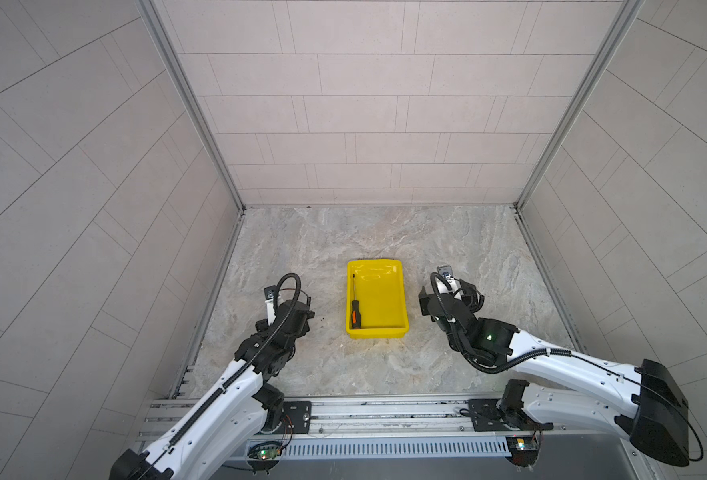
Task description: Put the screwdriver in the bin
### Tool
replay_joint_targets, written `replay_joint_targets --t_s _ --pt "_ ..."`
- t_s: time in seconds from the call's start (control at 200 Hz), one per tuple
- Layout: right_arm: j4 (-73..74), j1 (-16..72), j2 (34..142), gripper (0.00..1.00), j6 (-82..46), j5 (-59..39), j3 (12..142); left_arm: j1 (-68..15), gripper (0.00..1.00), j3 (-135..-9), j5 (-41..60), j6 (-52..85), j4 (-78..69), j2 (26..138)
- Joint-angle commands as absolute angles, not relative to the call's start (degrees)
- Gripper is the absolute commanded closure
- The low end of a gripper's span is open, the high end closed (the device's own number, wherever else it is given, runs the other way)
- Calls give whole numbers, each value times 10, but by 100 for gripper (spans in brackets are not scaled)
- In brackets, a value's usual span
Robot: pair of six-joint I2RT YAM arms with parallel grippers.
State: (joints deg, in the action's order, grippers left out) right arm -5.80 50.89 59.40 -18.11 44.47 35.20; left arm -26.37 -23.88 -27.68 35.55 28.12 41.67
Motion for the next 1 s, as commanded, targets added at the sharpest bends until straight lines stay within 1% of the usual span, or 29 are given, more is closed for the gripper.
replay_joint_targets --t_s 0.0,0.09,0.14,0.235,0.375,0.47,0.52,0.595,0.76,0.826,0.936,0.996 --pt "161 460 591 4 30 459 291 -262 18 -241 -285 358 288 410" --pt "370 404 627 11 129 390 236 -262 18 -240 -285 358 289 407" --pt "434 373 657 13 151 372 226 -262 18 -240 -284 359 291 405" --pt "388 323 696 12 137 380 253 -262 18 -238 -285 359 292 399" --pt "411 271 740 12 125 373 238 -262 18 -235 -285 359 291 390" --pt "418 246 763 12 94 367 223 -262 18 -235 -284 358 289 391" --pt "427 240 775 12 73 365 214 -262 18 -236 -285 358 289 392" --pt "440 240 797 12 77 349 204 -262 18 -236 -285 358 288 395" --pt "444 228 838 10 84 334 238 -262 18 -237 -285 358 287 399" --pt "381 220 861 7 84 336 282 -262 18 -237 -284 358 288 400" --pt "324 217 899 0 83 353 332 -262 18 -238 -285 358 287 401" --pt "318 217 902 0 87 344 336 -262 18 -237 -286 358 287 402"
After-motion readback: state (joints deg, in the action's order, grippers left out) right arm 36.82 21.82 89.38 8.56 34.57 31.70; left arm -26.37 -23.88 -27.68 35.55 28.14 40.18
